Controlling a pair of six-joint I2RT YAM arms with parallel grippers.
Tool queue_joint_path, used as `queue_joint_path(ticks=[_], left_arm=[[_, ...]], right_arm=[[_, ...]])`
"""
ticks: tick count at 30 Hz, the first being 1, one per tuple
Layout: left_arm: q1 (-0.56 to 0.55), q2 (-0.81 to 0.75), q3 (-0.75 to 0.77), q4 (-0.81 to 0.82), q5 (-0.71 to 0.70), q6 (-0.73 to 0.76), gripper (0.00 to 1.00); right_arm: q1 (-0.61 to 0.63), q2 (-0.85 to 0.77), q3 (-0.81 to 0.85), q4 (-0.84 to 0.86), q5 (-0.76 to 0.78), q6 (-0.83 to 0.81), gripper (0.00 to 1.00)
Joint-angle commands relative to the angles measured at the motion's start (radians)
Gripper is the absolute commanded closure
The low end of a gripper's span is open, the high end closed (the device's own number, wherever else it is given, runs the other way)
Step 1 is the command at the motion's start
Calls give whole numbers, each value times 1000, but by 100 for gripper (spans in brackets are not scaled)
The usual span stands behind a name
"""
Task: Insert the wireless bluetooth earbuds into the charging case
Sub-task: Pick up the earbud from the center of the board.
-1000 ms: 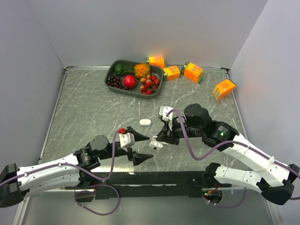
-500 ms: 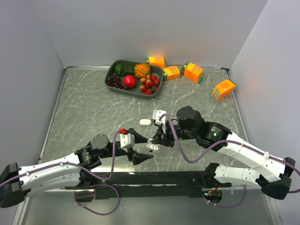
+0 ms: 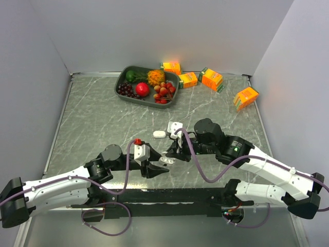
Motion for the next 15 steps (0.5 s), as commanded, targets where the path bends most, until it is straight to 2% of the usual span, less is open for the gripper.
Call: queue_joint_path(ticks=[1,4,8,13,15], left_arm=[[13,3,44,49,59,-23,51],[17,6,47,52,62,-25,55],[22,6,47,56,59,-34,55],[26,-6,39,63,36,-52,44],[28,-12,38,63,34,-58,43]], right_arm=[[8,-36,-6,54,19,-28,100],[8,-36,-4,47,17,-31,100],[8,-36,-4,48,19,-32,100],[9,-36,-6,48,23,-32,100],[9,-36,-6,48,23,-32,100]])
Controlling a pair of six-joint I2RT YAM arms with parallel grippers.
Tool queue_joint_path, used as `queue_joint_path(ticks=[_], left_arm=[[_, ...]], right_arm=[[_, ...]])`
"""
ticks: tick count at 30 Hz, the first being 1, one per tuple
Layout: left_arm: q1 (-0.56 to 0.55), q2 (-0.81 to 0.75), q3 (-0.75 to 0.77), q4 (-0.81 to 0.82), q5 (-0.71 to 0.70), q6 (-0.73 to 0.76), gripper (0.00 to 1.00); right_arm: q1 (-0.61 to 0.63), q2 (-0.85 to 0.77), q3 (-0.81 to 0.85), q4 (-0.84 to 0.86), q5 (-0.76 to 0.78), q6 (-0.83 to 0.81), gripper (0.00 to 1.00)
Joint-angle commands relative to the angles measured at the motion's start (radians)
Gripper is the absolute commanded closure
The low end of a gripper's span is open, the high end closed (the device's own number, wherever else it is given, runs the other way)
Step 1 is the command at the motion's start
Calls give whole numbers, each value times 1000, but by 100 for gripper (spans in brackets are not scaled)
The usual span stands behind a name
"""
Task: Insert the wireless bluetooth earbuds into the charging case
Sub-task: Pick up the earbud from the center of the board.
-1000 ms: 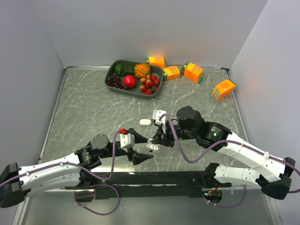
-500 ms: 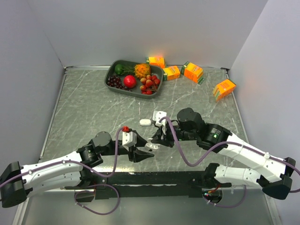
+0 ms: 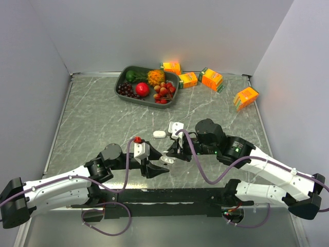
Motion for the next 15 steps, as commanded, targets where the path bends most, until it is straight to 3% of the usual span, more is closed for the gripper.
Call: queue_joint_path(ticks=[1,15], left_arm=[[11,-22,30,61,17,-25,43],[32,13,27,89,77,-57,53]], right_arm=[[7,-19,2,45,11,-20,100],[13,-19,2,48,11,-20,100]])
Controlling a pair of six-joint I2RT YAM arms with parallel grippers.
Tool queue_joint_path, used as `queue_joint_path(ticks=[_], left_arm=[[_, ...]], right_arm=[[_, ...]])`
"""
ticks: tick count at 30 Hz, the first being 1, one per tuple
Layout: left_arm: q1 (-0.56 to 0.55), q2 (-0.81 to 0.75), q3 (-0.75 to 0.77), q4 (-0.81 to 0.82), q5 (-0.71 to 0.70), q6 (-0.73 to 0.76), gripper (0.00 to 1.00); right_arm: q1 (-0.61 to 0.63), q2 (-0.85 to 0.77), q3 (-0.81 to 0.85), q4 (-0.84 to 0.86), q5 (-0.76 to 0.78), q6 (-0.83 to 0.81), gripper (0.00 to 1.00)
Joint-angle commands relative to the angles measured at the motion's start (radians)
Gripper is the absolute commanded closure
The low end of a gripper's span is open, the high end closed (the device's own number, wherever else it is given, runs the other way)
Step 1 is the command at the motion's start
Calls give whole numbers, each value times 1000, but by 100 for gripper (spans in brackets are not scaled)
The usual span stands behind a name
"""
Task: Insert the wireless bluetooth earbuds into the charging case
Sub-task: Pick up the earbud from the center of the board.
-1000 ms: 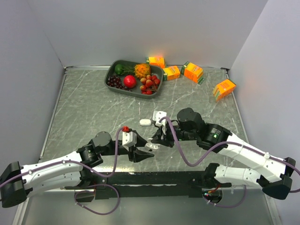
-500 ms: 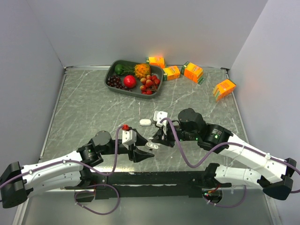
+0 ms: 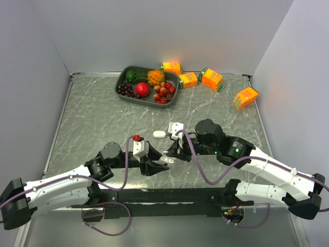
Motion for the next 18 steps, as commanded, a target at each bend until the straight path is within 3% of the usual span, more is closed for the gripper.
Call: queue_joint_path(ticks=[1,8,11,12,14,17,18], left_arm=[[7,13,27,65,46,-18,54],[11,19,29,65,58,-18,64],[14,18,26,62,60,-18,76],[14,16,24,61,60,-18,88],[14,12,20,61,61,-17,99],[14,-3,-3,96,68,-24,99],[13,-8,-8,102,60,-29,99]], right_arm=[[9,-19,3,47,5,-17,100],[15,-17,2,48,3,-14,100],[17,-24,5,45,3,-14,100],[17,-24,5,45,-1,-14,100],[17,-37,5,50,-9,-11,100],[17,-50,3,62,-15,0,86],[15,-51,5,59,-15,3,76]])
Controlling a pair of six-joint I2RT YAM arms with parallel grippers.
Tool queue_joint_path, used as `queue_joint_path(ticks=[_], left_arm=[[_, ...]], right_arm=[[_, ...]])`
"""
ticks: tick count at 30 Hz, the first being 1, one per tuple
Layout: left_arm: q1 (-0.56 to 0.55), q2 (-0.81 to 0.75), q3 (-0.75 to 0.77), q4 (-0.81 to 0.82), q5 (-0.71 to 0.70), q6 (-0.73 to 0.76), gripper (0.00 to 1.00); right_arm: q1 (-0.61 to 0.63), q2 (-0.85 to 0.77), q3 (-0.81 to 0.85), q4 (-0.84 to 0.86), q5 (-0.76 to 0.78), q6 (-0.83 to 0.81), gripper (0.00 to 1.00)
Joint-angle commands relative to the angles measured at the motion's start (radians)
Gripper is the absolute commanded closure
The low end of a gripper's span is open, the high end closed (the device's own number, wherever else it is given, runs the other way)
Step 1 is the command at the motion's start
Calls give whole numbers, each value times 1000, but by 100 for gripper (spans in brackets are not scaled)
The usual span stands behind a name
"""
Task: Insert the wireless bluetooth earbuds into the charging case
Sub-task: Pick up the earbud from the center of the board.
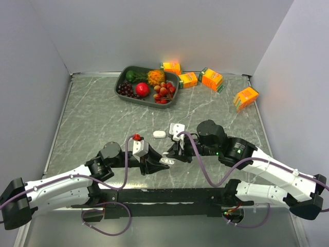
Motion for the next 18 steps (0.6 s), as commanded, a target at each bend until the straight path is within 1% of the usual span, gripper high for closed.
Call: queue_joint_path(ticks=[1,2,3,5,6,8,9,10,11,12,13,14,15,17,18], left_arm=[[2,-28,-17,95,18,-11,99],[1,-36,-20,98,11,-17,99],[2,-39,-22,100,7,-19,99],[2,-44,-25,98,-1,-20,99],[1,-44,-22,94,-7,-22,99],[1,-47,-20,81,-21,-17,99],[2,-48,-19,72,-30,-17,99],[1,-53,-20,66,-38,-16,99],[2,-59,-20,60,-68,-9,99],[2,-65,-22,48,-85,-8,99],[2,-73,-22,40,-110,-6,99],[2,-93,-26,37,-166,-9,99],[1,-106,-32,43,-204,-19,99],[1,-161,-65,57,-278,-37,99],[2,-182,-75,66,-300,-46,99]], right_arm=[[6,-37,11,60,-3,9,71],[7,-34,14,58,-3,12,67],[6,-35,16,60,0,14,59],[7,-40,16,75,14,23,53],[7,-45,17,80,19,28,48],[4,-54,25,92,31,40,44],[6,-57,29,104,48,45,32],[4,-58,43,109,60,57,28],[4,-71,49,118,72,68,19],[3,-77,55,141,110,77,8],[1,-86,62,156,136,103,2],[0,-107,60,172,169,120,1],[-10,-120,56,189,245,140,1],[-26,-158,19,236,320,206,1],[-54,-169,0,245,348,250,1]])
